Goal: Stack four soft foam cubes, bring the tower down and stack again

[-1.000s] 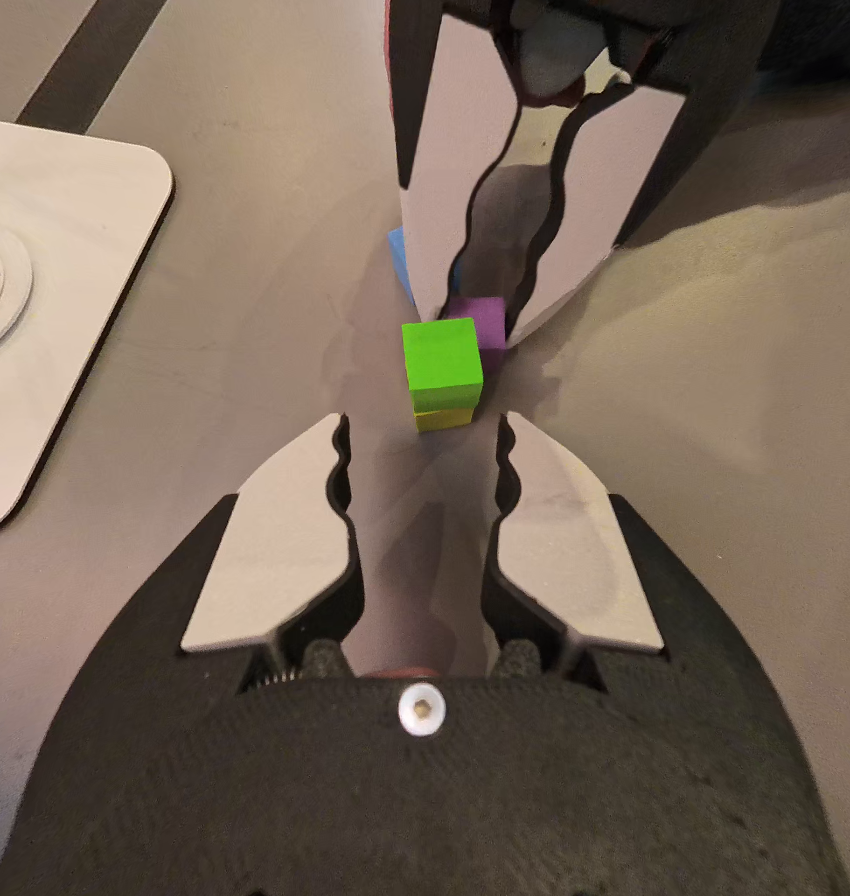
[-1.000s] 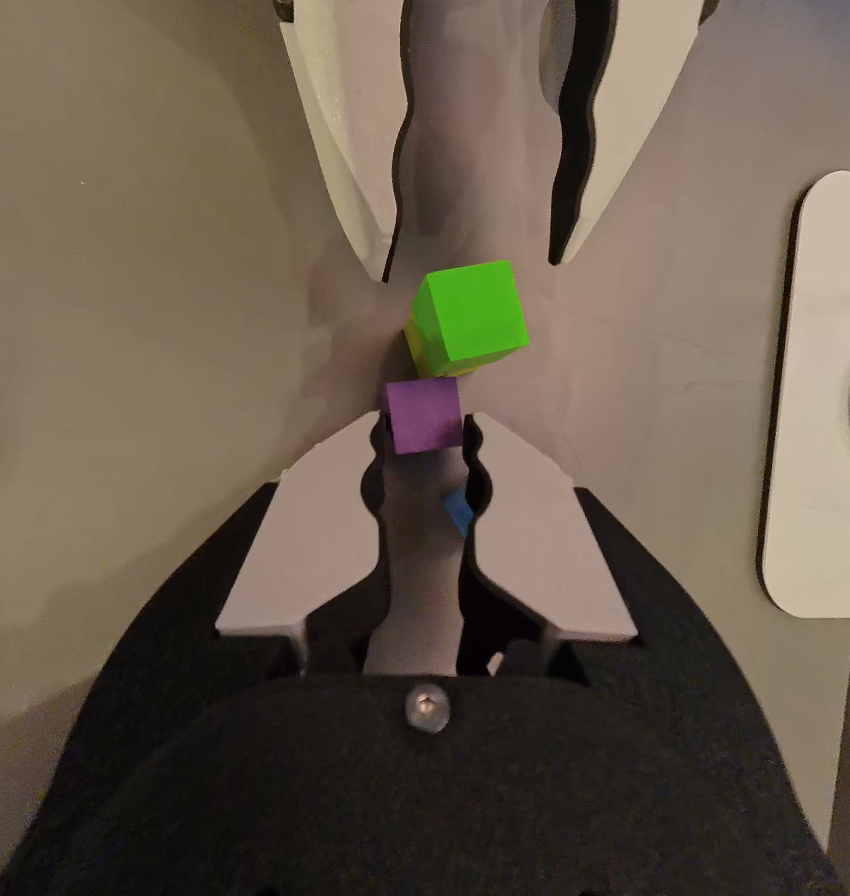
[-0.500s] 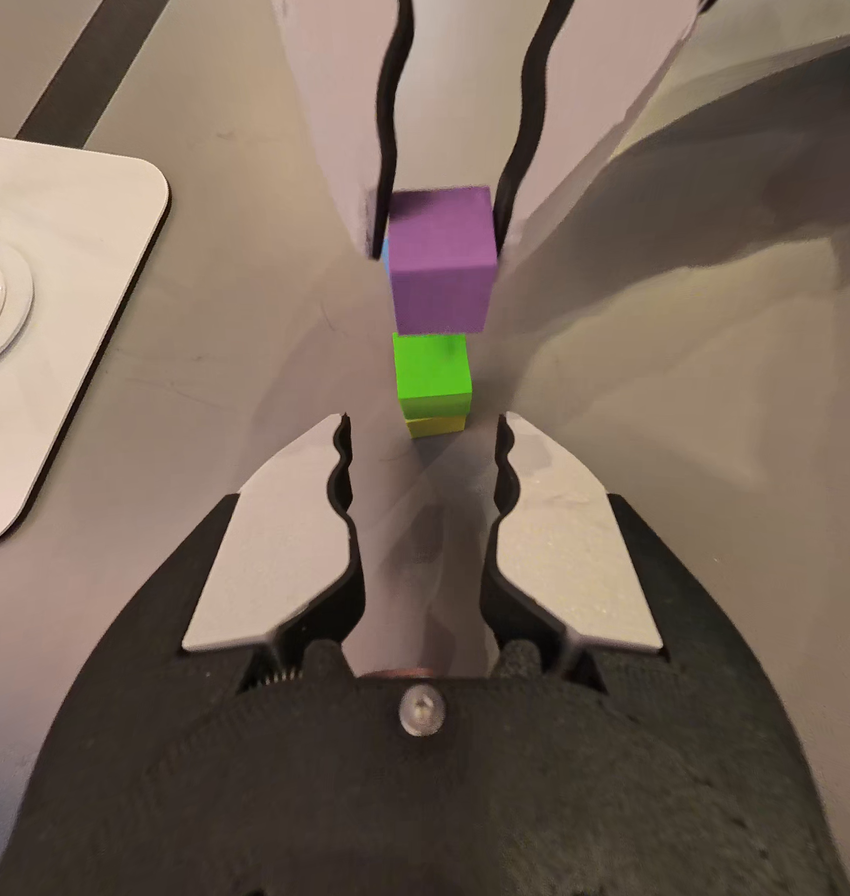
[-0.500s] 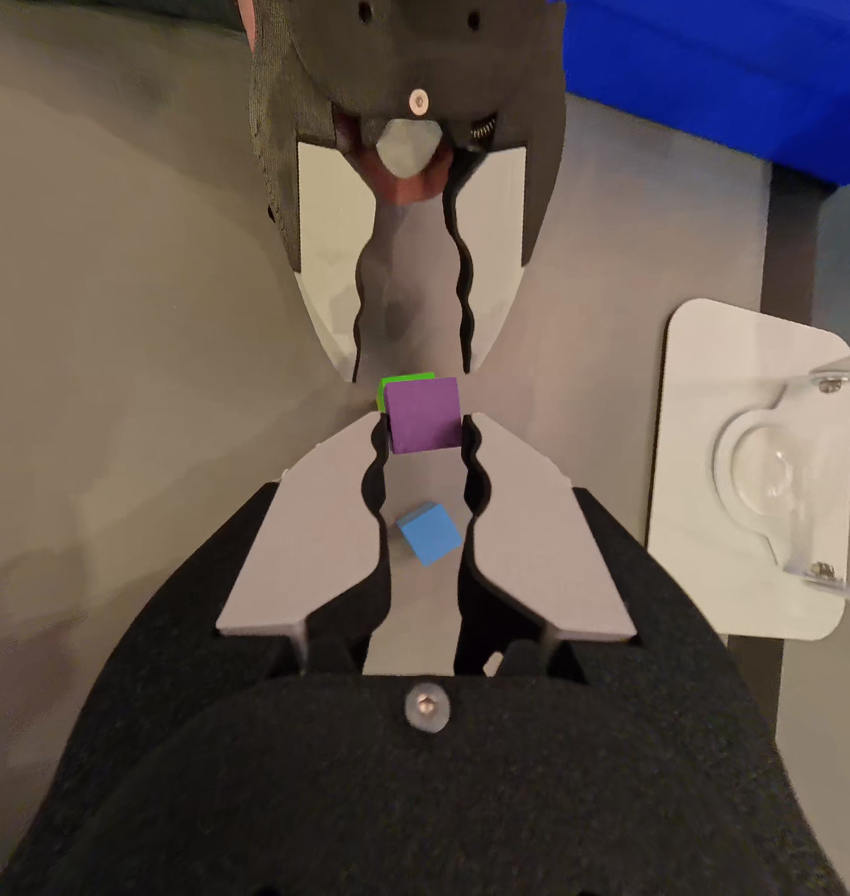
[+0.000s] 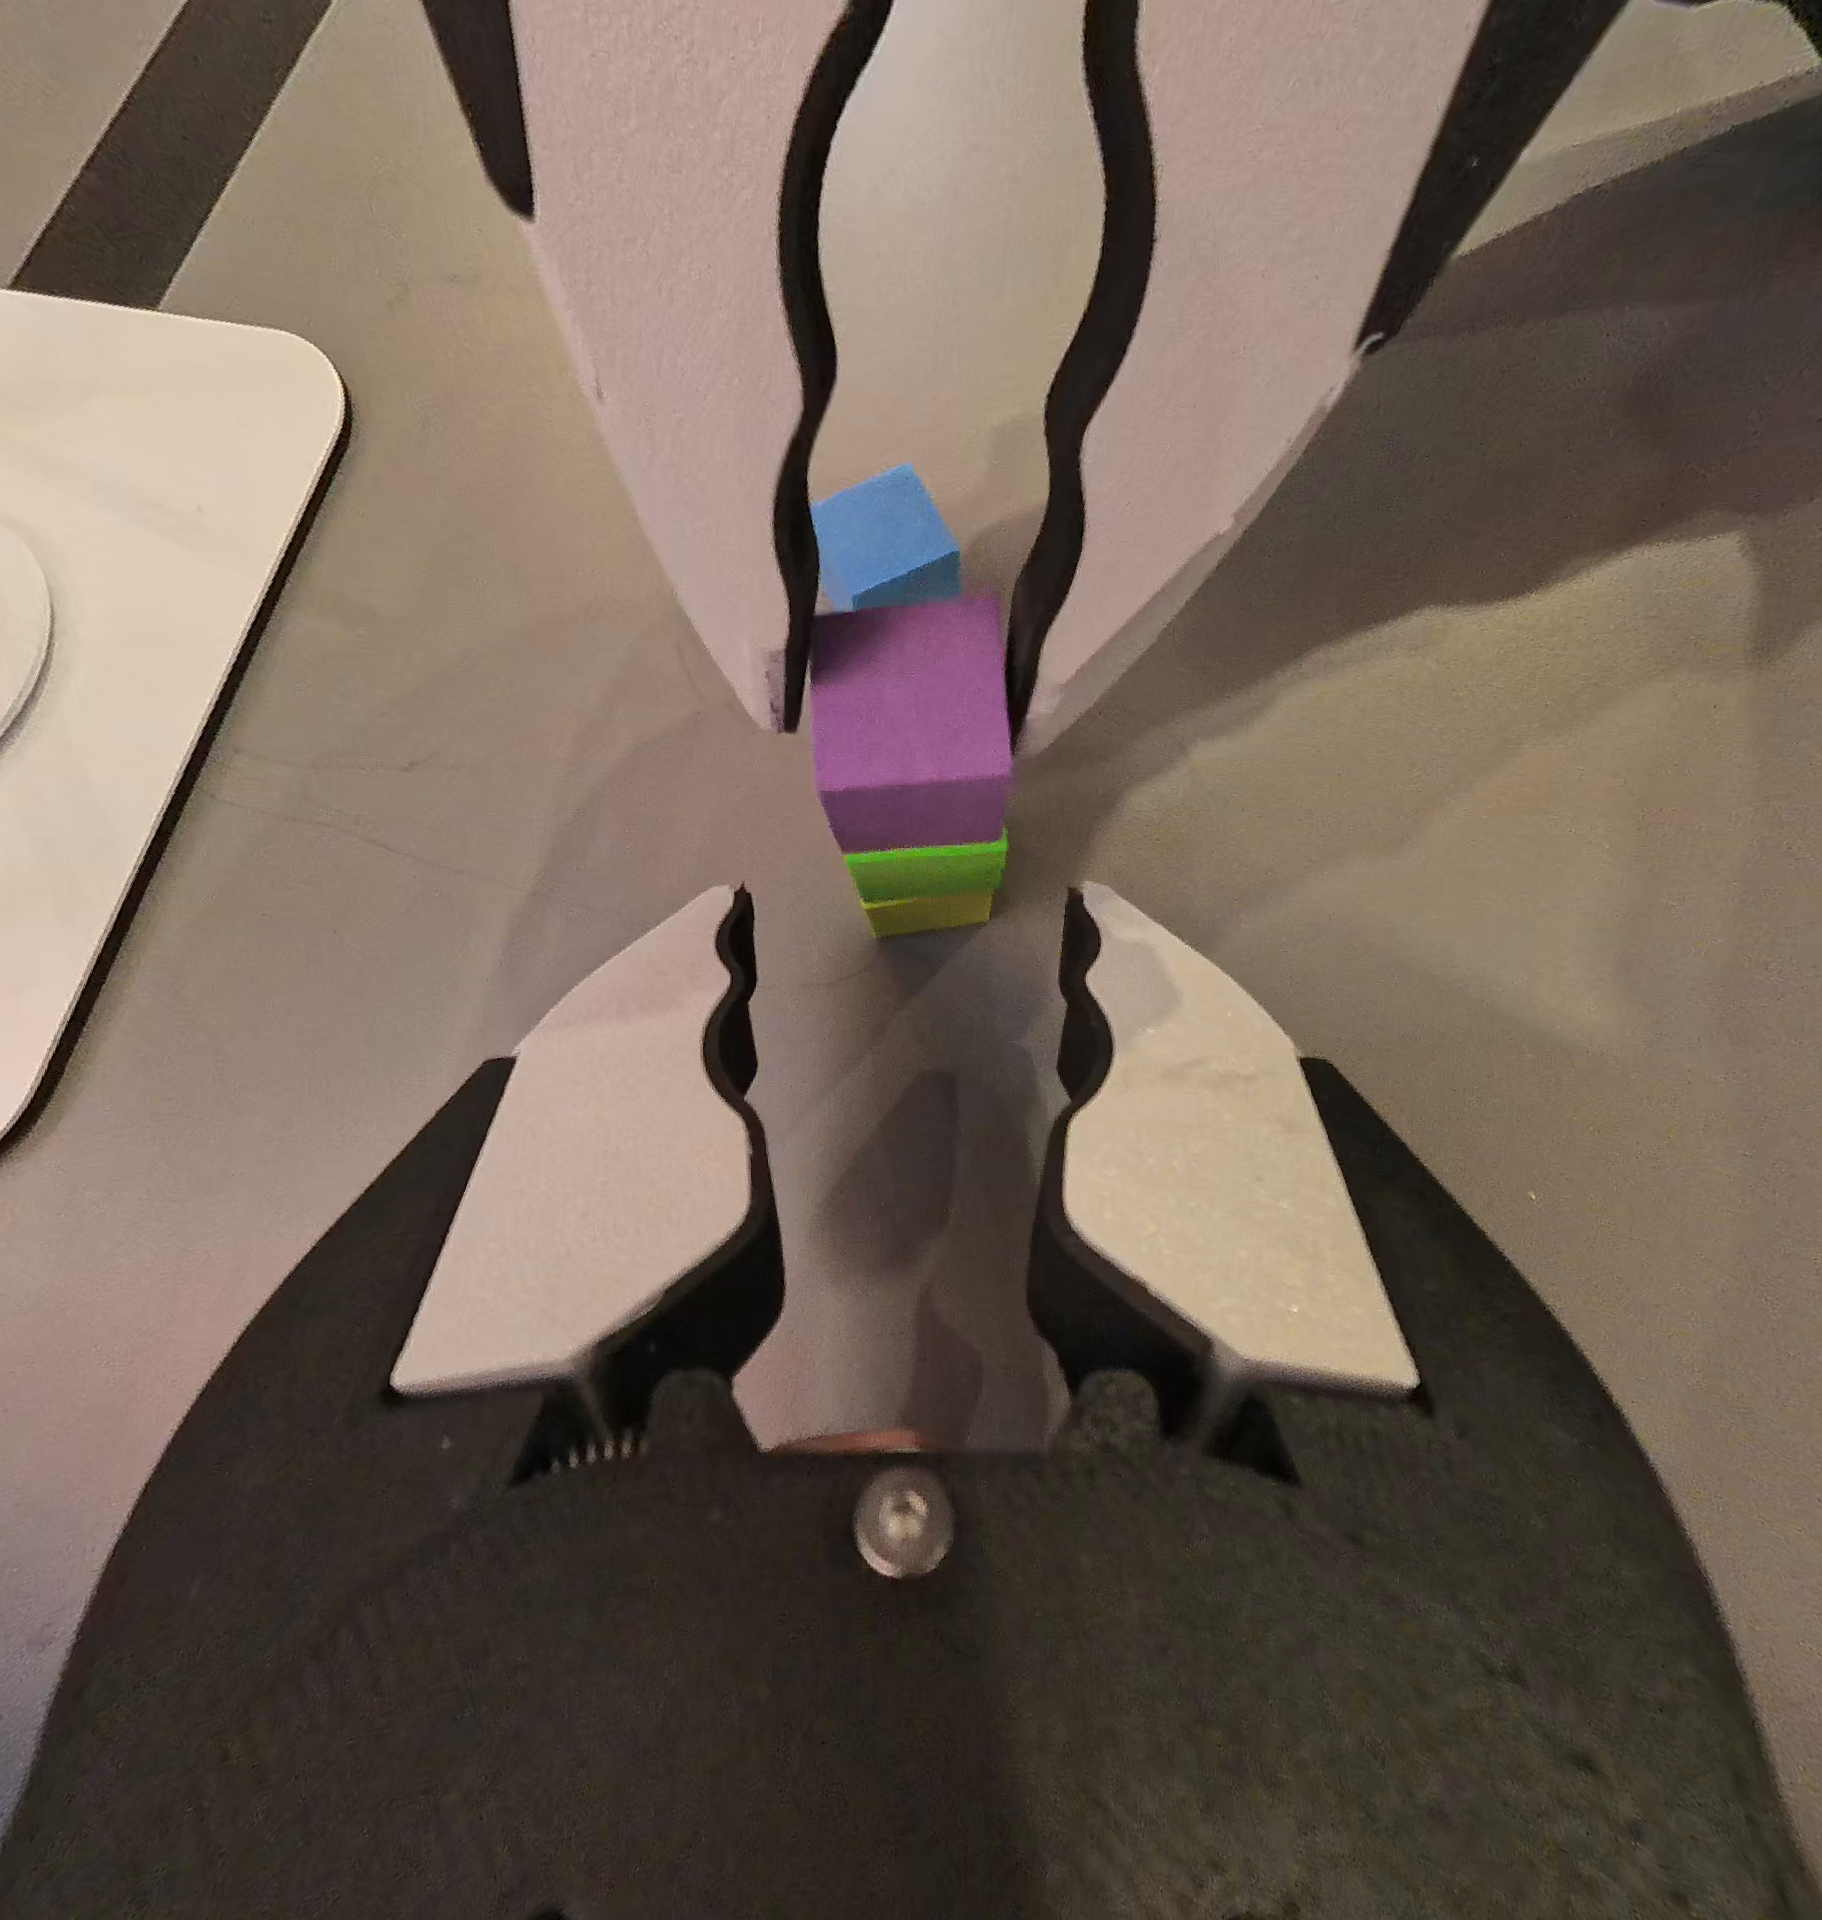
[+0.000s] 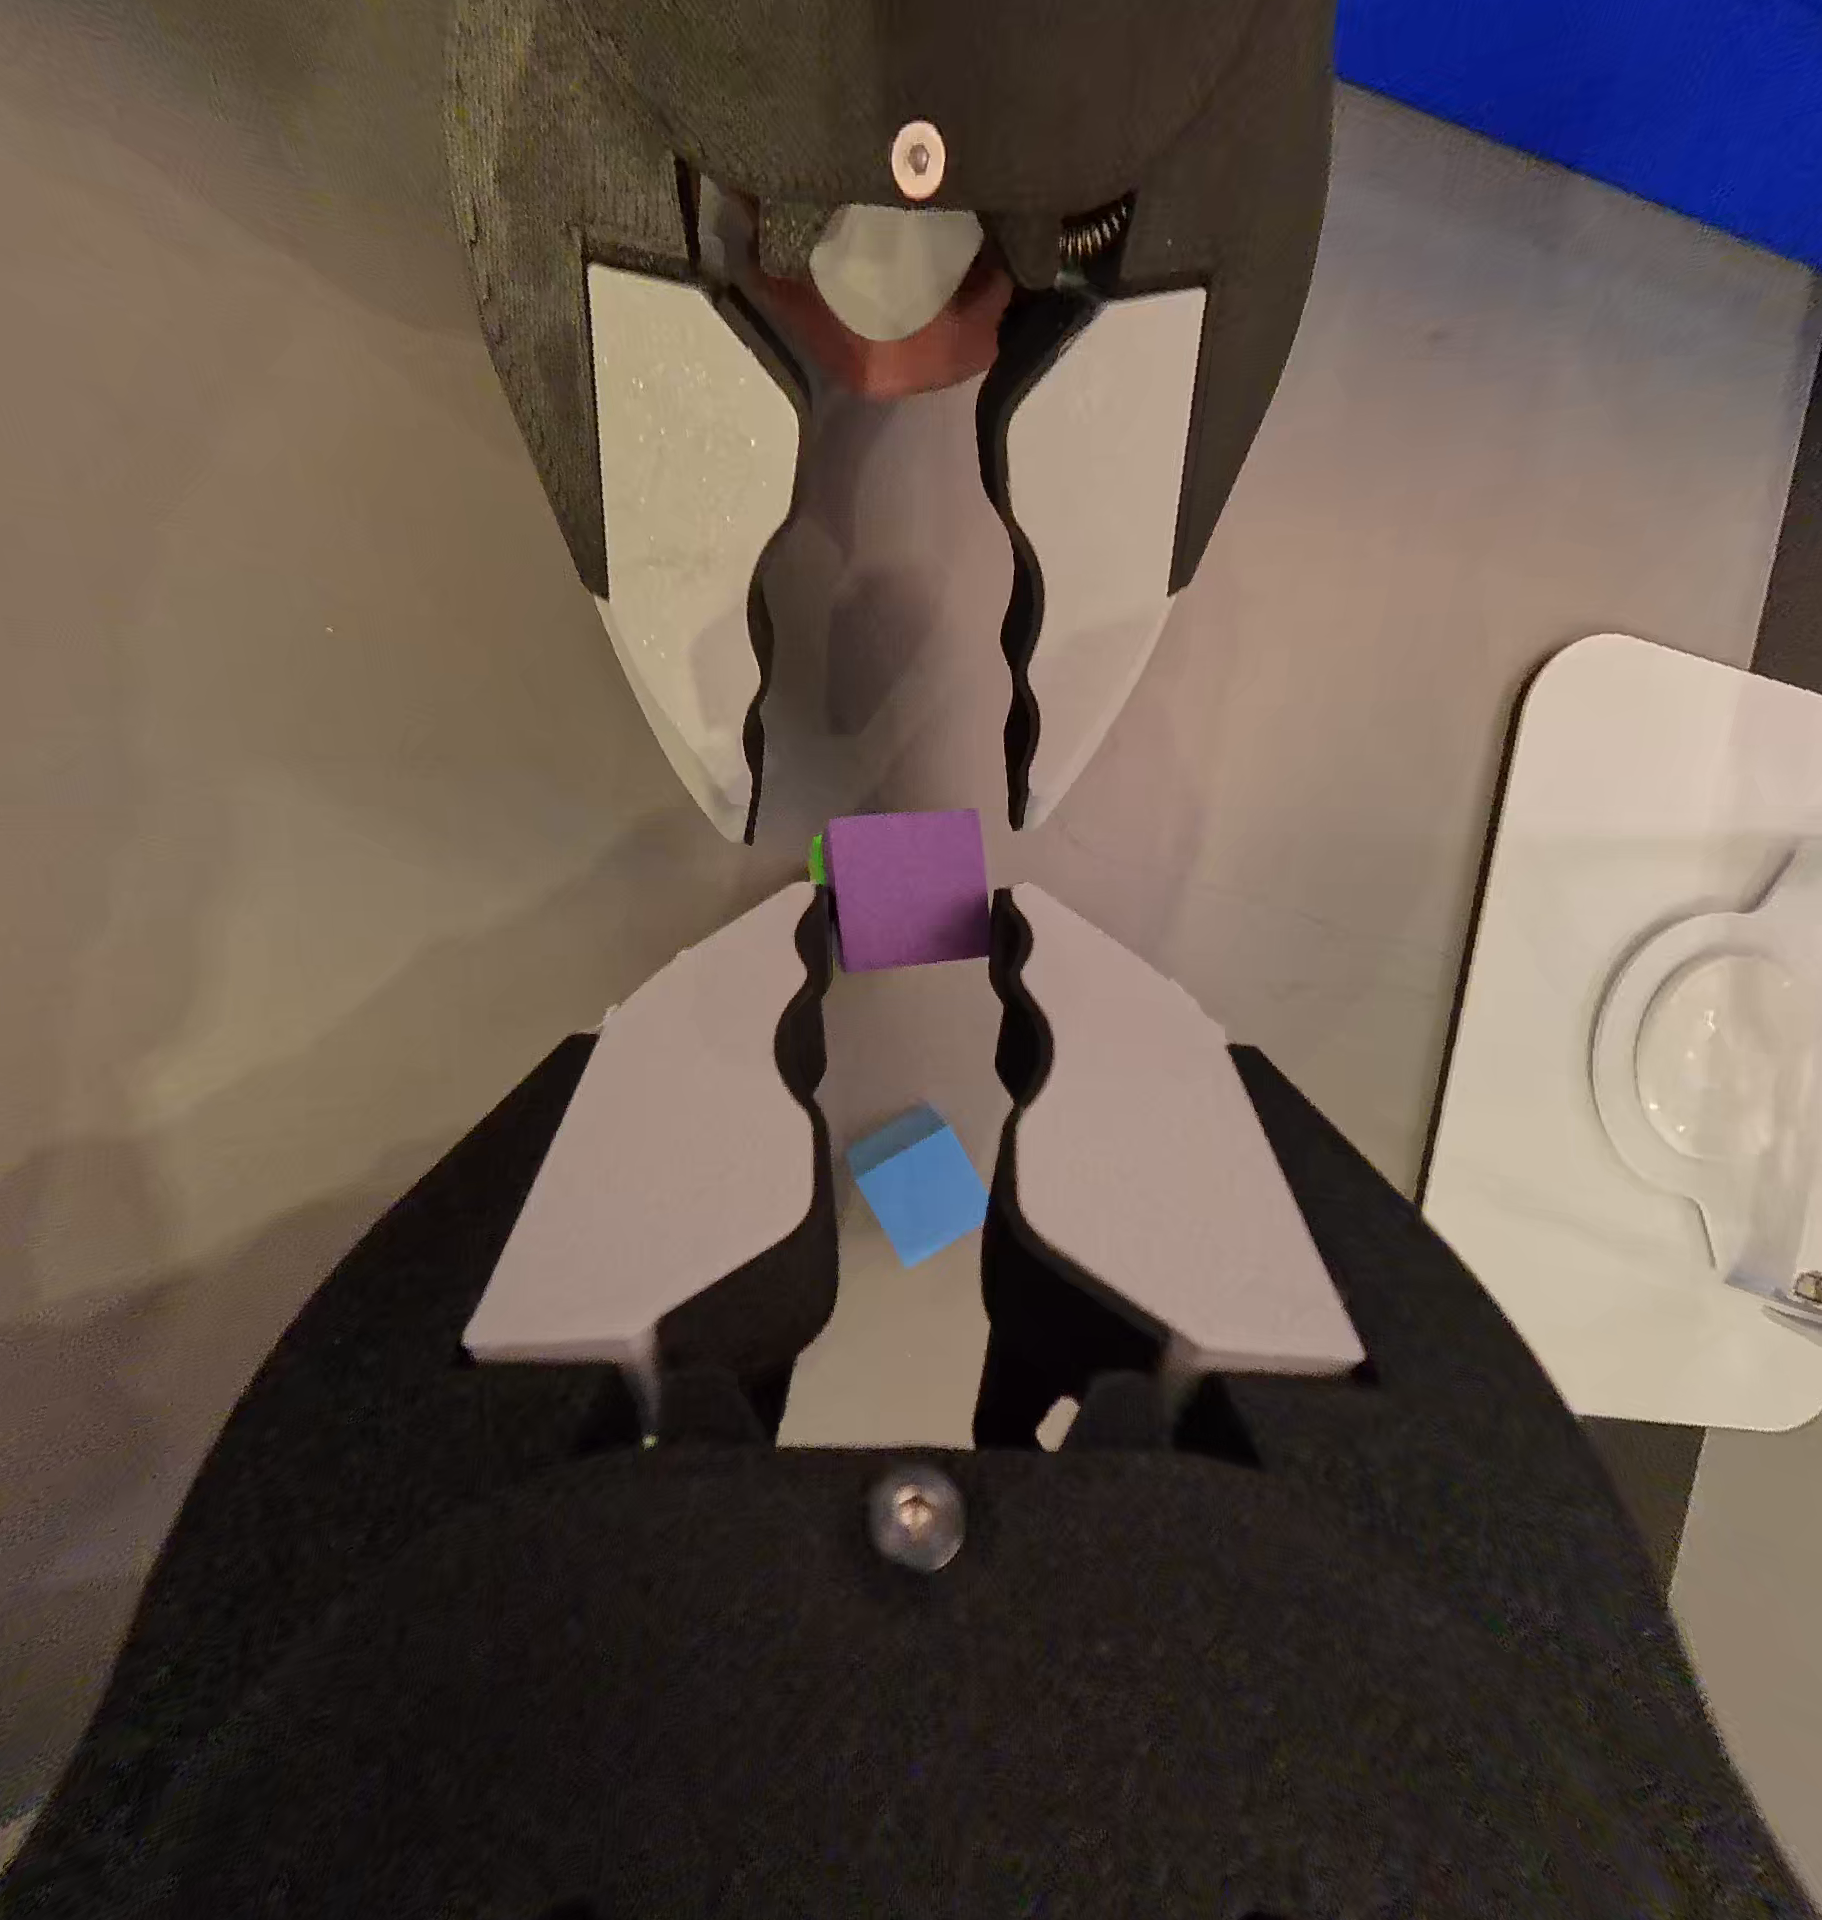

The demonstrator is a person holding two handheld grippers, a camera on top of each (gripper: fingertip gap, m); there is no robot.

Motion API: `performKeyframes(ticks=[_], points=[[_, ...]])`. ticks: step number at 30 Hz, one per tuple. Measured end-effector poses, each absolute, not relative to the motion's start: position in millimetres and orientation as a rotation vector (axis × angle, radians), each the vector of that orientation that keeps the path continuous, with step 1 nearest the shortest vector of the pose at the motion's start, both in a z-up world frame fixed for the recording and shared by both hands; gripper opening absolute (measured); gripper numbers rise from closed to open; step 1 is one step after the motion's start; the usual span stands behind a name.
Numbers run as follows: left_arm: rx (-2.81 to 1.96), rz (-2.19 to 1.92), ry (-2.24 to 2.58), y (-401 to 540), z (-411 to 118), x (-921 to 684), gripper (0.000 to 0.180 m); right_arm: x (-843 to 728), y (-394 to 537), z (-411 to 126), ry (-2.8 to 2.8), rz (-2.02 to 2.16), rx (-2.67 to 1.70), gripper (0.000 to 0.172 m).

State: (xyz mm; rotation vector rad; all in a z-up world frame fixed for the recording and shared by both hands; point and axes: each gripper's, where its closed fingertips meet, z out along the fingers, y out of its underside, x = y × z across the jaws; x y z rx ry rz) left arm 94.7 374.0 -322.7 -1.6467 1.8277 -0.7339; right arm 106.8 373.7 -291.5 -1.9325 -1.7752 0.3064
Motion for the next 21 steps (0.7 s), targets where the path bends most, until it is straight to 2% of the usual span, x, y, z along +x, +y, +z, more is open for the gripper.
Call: performKeyframes(ticks=[4,7,10,15,21], points=[[-1.648,-0.733,1.833,374,-324,95,0.056,107,373,-294,-1.785,0.306,-1.941,0.03],[-1.647,-0.731,1.836,373,-324,95,0.056,107,373,-297,-1.783,0.305,-1.951,0.042],[-1.647,-0.736,1.832,374,-323,94,0.056,111,373,-287,-1.757,0.303,-1.941,0.047],[-1.646,-0.745,1.821,375,-321,92,0.056,141,375,-268,-1.667,0.278,-1.965,0.047],[-1.65,-0.745,1.822,375,-322,91,0.056,184,375,-297,-1.683,0.25,-2.062,0.047]])
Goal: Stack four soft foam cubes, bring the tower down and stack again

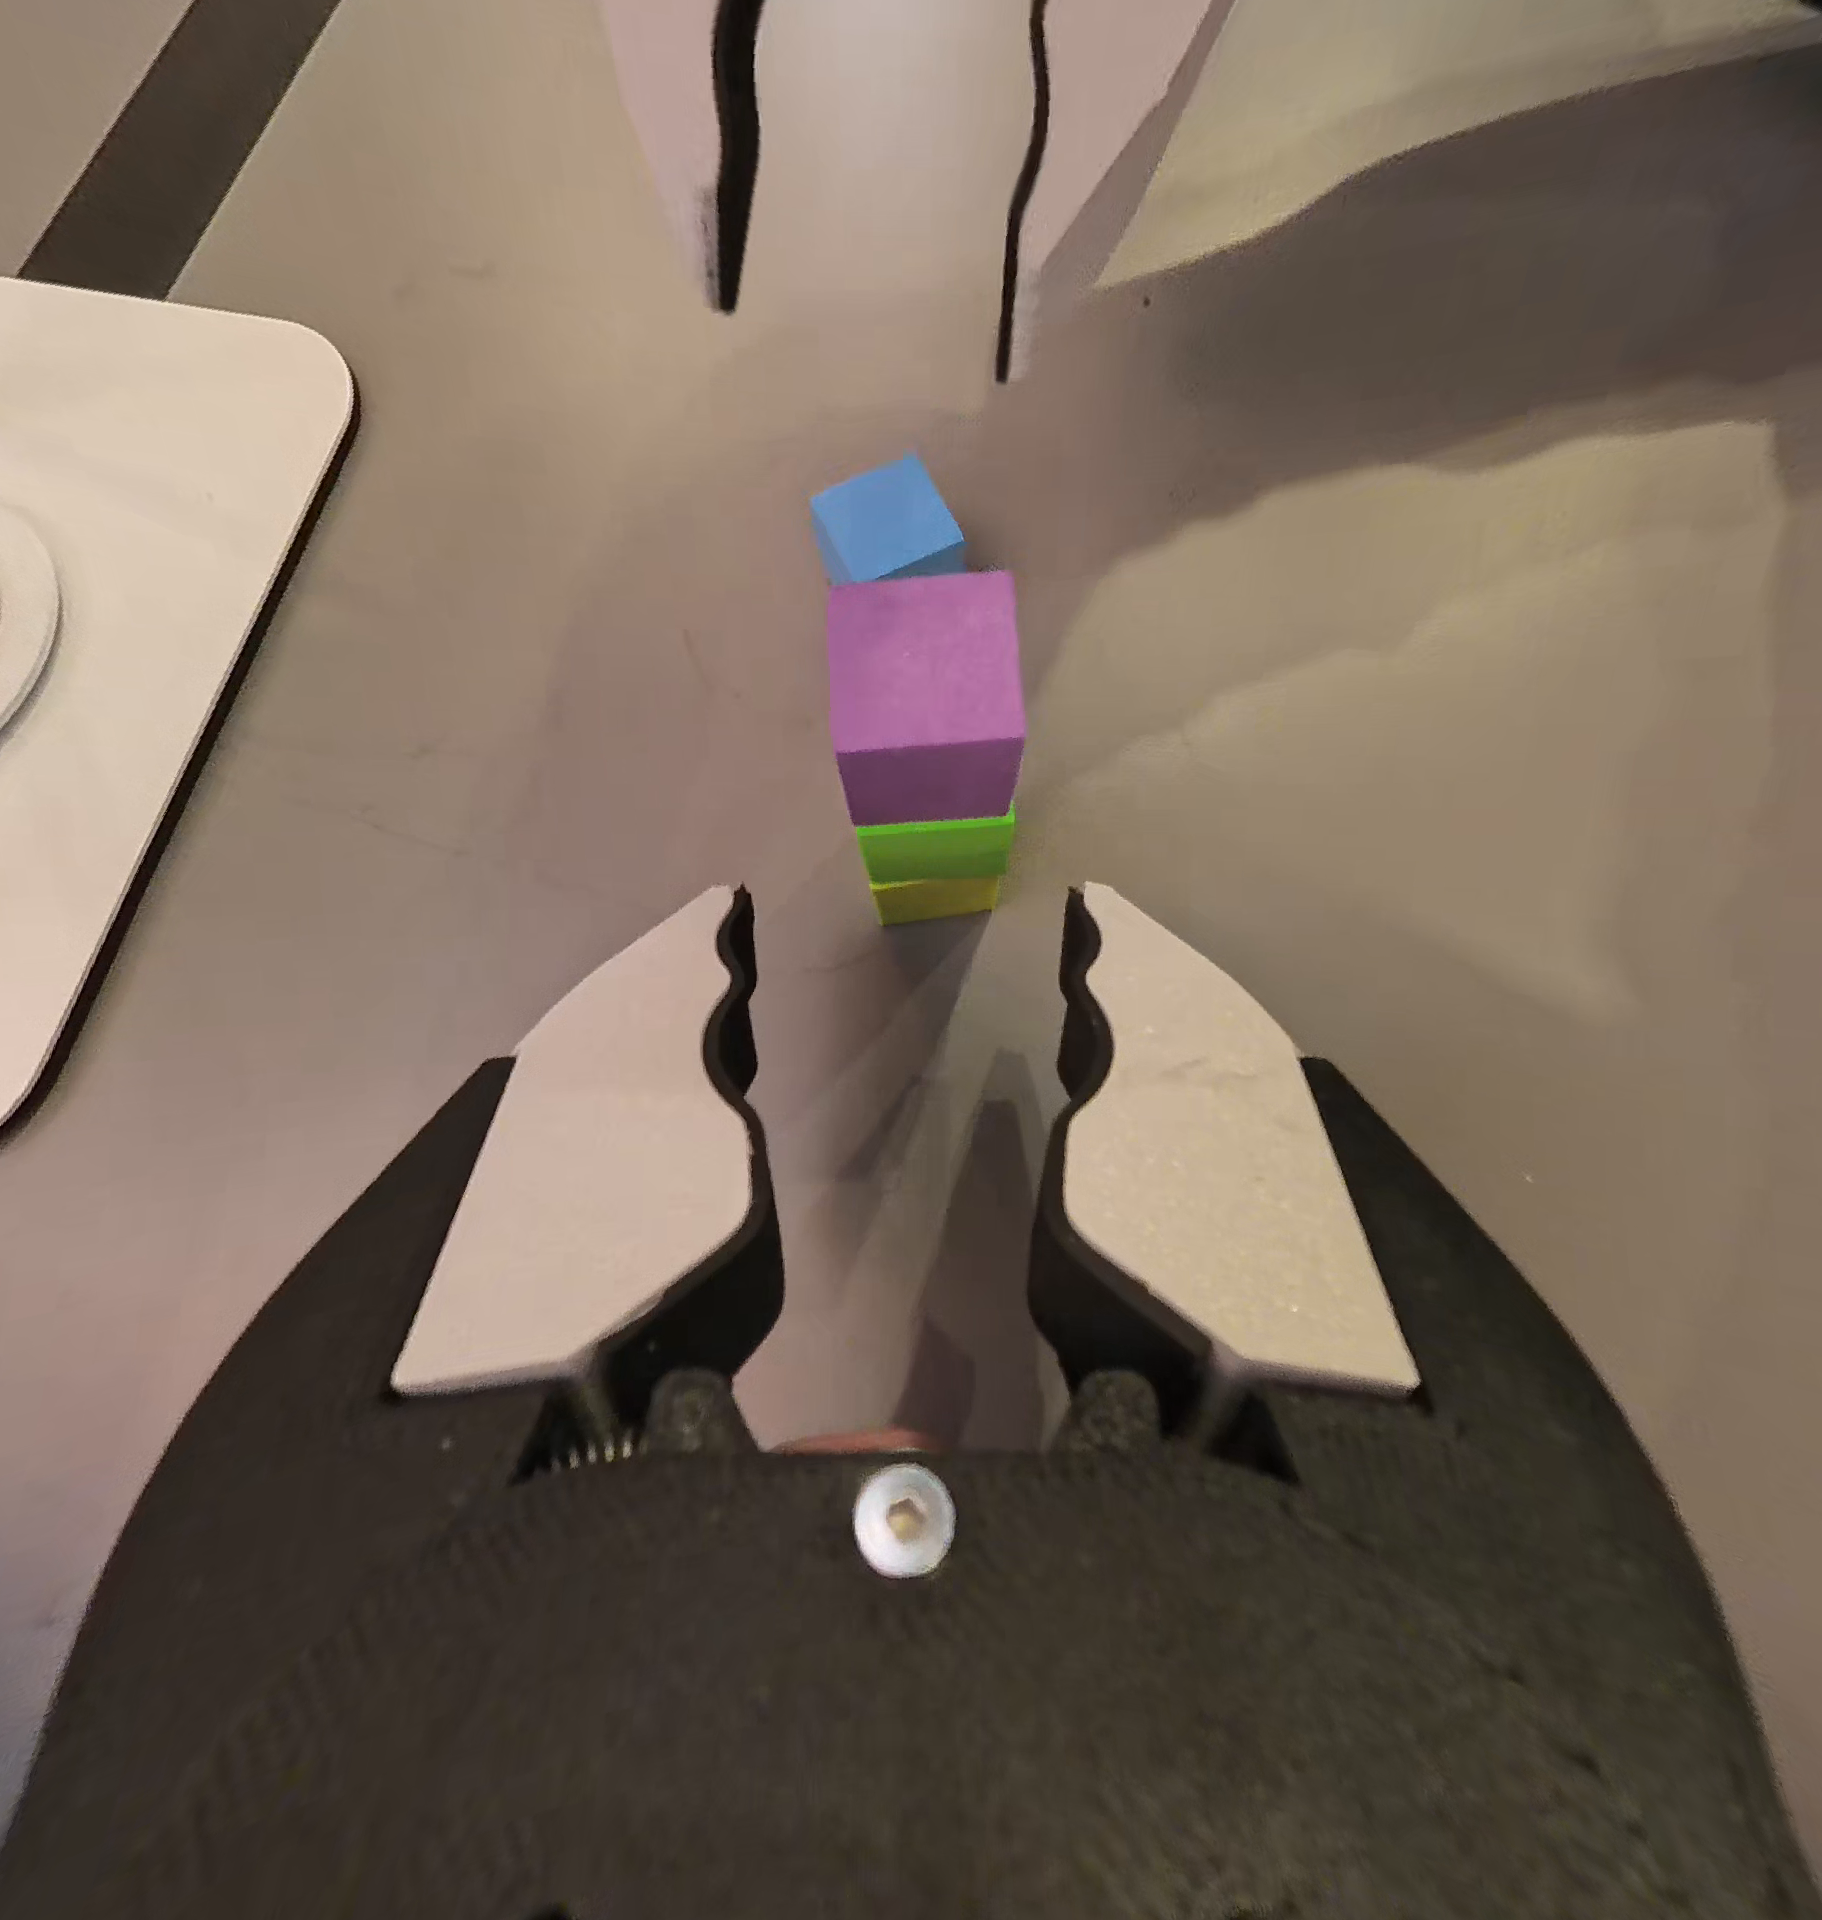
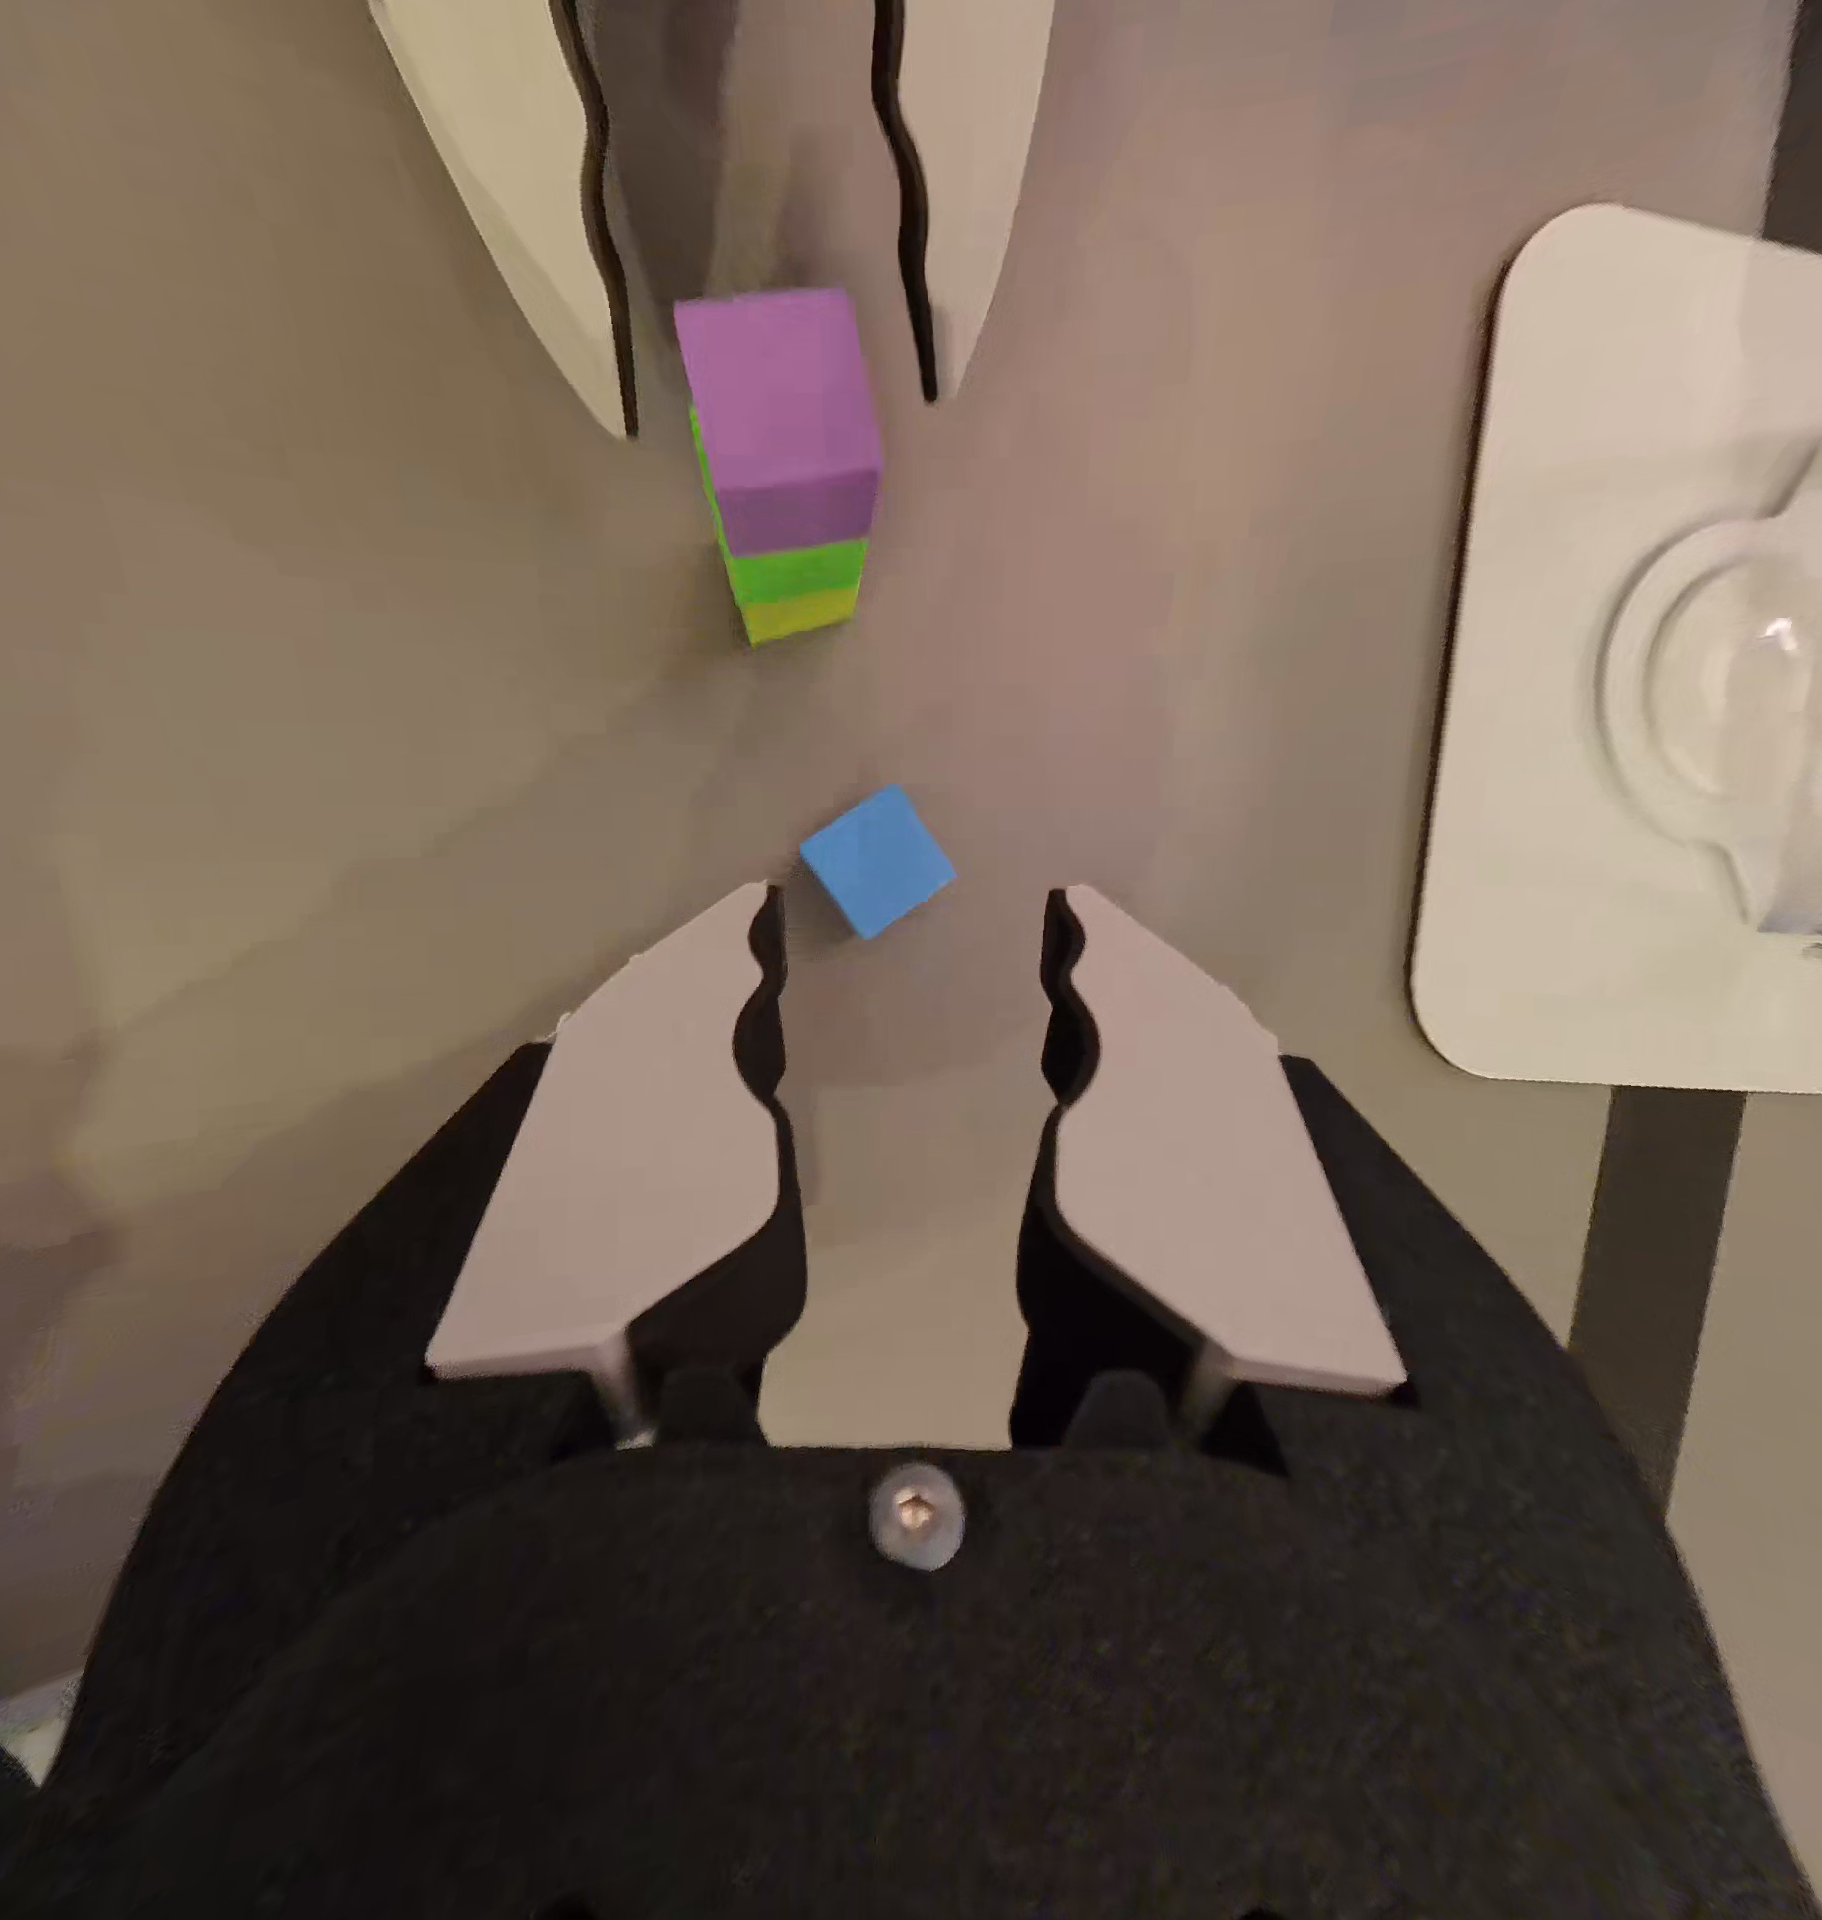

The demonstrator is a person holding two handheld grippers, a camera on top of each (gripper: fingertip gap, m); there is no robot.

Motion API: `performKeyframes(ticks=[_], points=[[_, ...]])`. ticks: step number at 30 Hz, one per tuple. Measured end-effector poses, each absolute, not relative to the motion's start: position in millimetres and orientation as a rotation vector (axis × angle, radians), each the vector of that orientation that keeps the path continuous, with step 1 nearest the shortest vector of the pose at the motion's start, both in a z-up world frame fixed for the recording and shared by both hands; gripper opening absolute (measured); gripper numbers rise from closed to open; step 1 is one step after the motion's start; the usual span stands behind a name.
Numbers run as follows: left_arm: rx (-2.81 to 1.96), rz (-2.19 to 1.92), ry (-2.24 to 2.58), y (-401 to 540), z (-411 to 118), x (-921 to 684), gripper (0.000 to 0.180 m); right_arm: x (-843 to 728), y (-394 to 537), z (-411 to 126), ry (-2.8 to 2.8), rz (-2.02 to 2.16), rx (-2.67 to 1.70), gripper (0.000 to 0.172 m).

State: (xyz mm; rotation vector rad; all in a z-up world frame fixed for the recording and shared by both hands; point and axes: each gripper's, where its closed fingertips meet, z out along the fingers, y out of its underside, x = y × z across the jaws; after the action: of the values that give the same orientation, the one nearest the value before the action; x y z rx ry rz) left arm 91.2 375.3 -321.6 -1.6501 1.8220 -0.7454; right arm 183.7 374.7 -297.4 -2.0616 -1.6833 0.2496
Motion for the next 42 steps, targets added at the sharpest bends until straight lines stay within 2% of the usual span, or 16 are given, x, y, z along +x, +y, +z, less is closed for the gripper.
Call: performKeyframes(ticks=[7,13,16,26,42], points=[[-1.655,-0.739,1.823,376,-322,90,0.056,174,376,-329,-1.773,0.322,-2.027,0.048],[-1.653,-0.734,1.832,375,-324,90,0.056,176,375,-343,-1.819,0.314,-2.039,0.034],[-1.653,-0.732,1.83,376,-323,89,0.056,178,378,-335,-1.777,0.316,-2.059,0.033],[-1.65,-0.731,1.827,376,-321,89,0.056,138,376,-254,-1.598,0.389,-1.942,0.033],[-1.648,-0.723,1.836,375,-321,88,0.056,105,374,-267,-1.662,0.315,-1.999,0.033]])
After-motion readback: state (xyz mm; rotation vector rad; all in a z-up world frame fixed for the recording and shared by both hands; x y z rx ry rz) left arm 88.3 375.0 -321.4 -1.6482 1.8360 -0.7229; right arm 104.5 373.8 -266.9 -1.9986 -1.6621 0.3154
